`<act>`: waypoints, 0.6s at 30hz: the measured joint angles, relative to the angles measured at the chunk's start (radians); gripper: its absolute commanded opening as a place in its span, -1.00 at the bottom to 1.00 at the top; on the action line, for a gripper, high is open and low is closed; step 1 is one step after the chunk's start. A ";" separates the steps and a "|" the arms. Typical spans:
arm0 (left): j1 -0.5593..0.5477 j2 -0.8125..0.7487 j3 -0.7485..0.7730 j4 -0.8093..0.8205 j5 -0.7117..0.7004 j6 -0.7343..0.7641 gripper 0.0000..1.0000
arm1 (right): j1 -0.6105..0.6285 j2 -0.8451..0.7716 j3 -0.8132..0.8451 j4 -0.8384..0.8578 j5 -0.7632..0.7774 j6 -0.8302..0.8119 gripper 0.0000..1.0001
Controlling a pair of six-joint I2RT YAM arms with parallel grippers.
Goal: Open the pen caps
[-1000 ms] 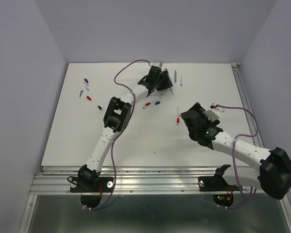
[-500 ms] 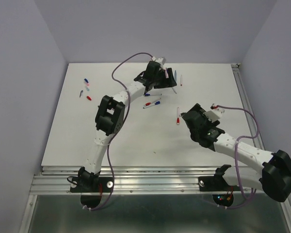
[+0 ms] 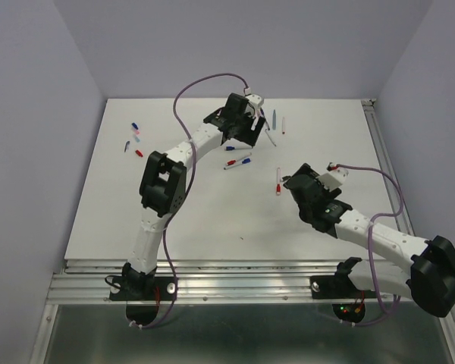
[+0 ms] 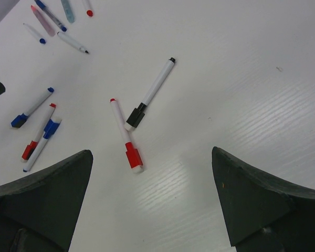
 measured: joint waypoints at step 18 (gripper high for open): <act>0.005 0.253 0.190 -0.103 -0.066 0.286 0.70 | 0.000 0.077 0.001 0.013 -0.031 -0.052 1.00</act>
